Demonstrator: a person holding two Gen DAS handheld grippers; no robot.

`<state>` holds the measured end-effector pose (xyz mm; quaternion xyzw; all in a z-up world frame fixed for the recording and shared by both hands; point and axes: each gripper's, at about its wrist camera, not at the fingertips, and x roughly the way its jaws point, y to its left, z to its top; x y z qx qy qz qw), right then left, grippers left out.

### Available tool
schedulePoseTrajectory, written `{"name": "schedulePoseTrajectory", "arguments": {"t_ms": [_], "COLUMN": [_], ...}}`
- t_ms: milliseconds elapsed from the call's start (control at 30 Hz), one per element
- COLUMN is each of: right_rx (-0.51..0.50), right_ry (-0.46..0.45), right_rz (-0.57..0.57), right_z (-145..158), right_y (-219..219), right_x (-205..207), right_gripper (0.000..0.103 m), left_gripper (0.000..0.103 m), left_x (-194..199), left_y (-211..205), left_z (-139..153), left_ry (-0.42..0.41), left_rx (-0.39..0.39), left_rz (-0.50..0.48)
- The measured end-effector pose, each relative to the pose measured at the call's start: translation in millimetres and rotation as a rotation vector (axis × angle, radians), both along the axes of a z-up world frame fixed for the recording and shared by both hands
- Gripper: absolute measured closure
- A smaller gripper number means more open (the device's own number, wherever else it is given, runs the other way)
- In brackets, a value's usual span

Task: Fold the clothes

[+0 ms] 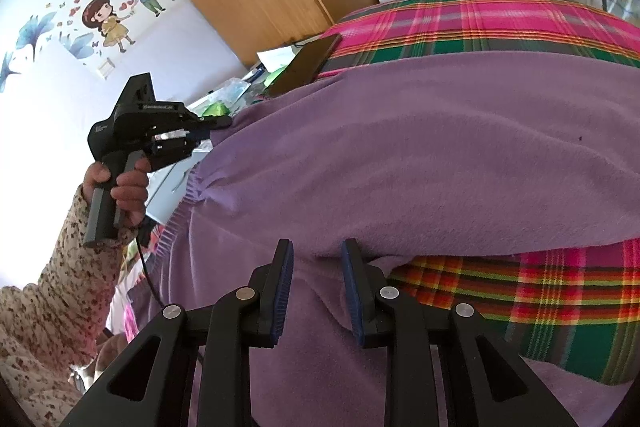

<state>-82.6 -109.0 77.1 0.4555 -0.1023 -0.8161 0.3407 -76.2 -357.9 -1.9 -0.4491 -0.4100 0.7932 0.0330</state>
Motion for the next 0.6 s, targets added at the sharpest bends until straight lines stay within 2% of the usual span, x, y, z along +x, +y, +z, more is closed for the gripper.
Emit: {"name": "schedulePoseTrajectory", "arguments": {"t_ms": [267, 400, 533, 600], "right_rx": [-0.004, 0.000, 0.003, 0.005], "right_ry": [-0.011, -0.017, -0.014, -0.010], "right_rz": [0.002, 0.004, 0.002, -0.001], "right_z": [-3.5, -5.5, -5.2, -4.1], "right_y": [-0.5, -2.1, -3.0, -3.4], "right_x": [-0.8, -1.6, -2.1, -1.1], "right_gripper": [0.076, 0.076, 0.076, 0.076], "left_gripper": [0.097, 0.097, 0.097, 0.097], "left_x": [-6.3, -7.3, -8.2, -6.2], "left_y": [-24.6, -28.6, -26.8, -26.9], "left_z": [-11.8, -21.0, -19.1, -17.5], "left_ry": [-0.014, -0.020, -0.028, -0.030], "left_rx": [0.020, 0.047, 0.034, 0.051], "left_rz": [0.084, 0.096, 0.077, 0.075]}}
